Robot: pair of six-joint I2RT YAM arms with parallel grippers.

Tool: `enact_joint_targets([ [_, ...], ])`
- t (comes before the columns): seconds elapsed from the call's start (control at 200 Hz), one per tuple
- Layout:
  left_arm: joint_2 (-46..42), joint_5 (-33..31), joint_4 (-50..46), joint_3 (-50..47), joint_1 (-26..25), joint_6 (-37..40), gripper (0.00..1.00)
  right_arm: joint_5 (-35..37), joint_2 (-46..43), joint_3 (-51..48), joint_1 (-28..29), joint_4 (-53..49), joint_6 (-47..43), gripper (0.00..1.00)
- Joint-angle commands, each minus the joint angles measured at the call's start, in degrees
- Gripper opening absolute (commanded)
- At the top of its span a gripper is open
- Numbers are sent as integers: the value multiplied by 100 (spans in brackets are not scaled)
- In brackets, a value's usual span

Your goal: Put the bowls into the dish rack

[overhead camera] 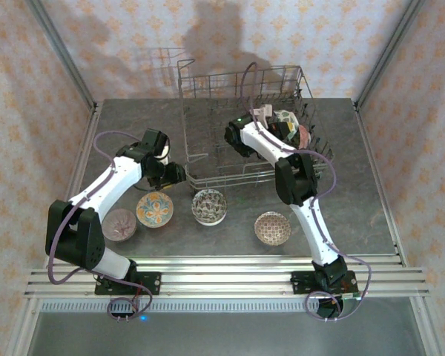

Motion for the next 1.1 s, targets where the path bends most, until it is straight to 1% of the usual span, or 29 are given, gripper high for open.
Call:
enact_joint_targets([
  [0.0, -134, -3, -232, 350, -74, 74, 51, -342, -23, -126, 0, -878, 266, 0],
  [0.29, -160, -100, -466, 620, -57, 142, 51, -916, -284, -528, 54, -879, 526, 0],
  [0.41, -152, -119, -503, 654, -48, 143, 51, -990, -255, -529, 58, -872, 568, 9],
  [0.491, -160, -146, -538, 696, -45, 150, 51, -1044, -218, -424, 54, -868, 537, 12],
  [0.551, -160, -174, -581, 747, -19, 169, 51, -1109, -183, -324, 46, -870, 487, 25],
  [0.581, -169, -189, -615, 776, -4, 178, 51, -1146, -173, -271, 44, -870, 455, 28],
  [0.616, -184, -207, -645, 816, 21, 191, 51, -1160, -173, -243, 44, -869, 452, 30],
  [0.631, -194, -219, -664, 820, 35, 195, 51, -1169, -180, -232, 44, -868, 457, 32],
  [0.711, -233, -289, -740, 902, 100, 235, 52, -1199, -220, -209, 29, -867, 464, 36],
  [0.786, -259, -354, -841, 990, 206, 275, 52, -1262, -280, -167, 5, -859, 457, 44],
  [0.906, -315, -491, -1021, 1125, 387, 318, 54, -1333, -455, -81, -26, -853, 296, 64],
  [0.996, -360, -600, -1126, 1195, 512, 307, 57, -1207, -588, -76, -26, -850, 81, 77],
  [1.096, -360, -715, -1262, 1268, 589, 270, 60, -1305, -709, -204, -68, -702, -131, 82],
])
